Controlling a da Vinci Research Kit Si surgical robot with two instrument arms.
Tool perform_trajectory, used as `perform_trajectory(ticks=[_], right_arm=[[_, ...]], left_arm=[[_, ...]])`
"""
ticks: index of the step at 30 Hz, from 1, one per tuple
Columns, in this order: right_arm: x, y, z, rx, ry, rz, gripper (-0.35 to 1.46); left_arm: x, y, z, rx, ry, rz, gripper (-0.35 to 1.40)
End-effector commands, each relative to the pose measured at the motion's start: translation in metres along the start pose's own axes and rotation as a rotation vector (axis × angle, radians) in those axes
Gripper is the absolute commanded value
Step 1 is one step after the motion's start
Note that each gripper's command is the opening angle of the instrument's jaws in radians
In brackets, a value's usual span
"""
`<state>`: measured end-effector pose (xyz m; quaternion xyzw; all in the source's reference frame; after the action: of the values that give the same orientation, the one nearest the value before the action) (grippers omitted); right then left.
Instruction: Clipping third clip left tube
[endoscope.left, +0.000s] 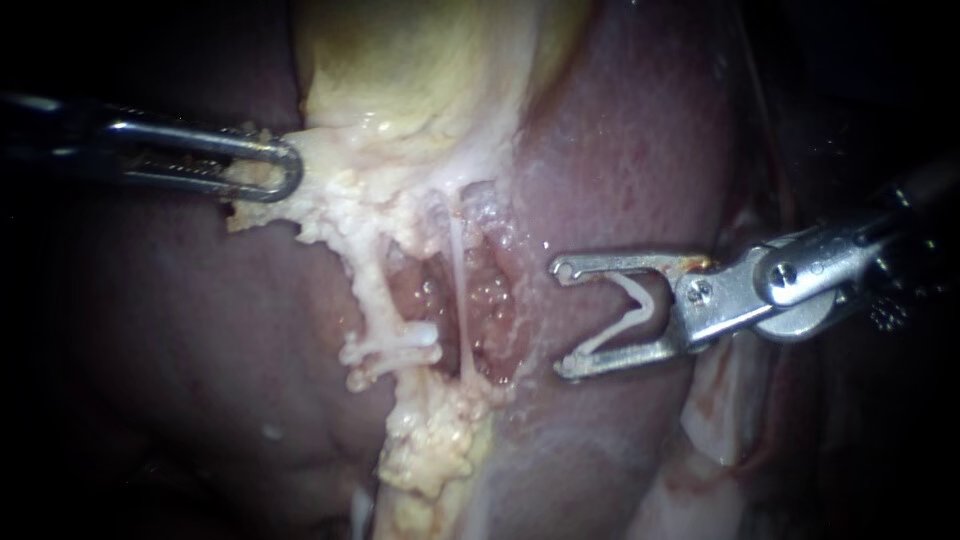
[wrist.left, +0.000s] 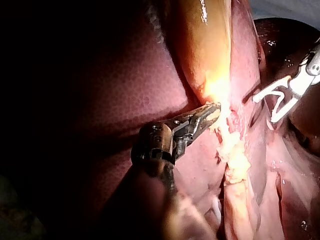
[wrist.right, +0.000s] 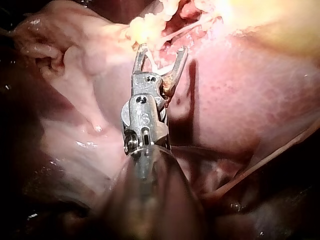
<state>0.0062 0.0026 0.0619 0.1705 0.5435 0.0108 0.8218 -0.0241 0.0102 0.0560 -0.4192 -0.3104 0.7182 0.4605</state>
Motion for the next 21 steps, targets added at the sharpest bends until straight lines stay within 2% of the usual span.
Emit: perform_trajectory(ticks=[1, 6, 15, 21], right_arm=[[0.0, 0.0, 0.0, 0.001, 0.0, 0.0, 0.5], [0.0005, -0.0003, 0.0005, 0.002, 0.0, -0.005, 0.5], [0.0016, -0.0001, 0.0027, 0.014, 0.036, 0.176, 0.5], [0.0017, -0.0001, 0.005, 0.03, 0.072, 0.238, 0.5]], left_arm=[[-0.0002, -0.0003, 0.0003, 0.006, 0.002, 0.003, -0.35], [-0.0004, -0.001, 0.0004, 0.005, 0.001, -0.007, -0.35], [-0.0009, -0.0011, 0.0008, 0.004, 0.0, -0.011, -0.35], [-0.0009, -0.0011, 0.001, 0.002, 0.0, -0.011, -0.35]])
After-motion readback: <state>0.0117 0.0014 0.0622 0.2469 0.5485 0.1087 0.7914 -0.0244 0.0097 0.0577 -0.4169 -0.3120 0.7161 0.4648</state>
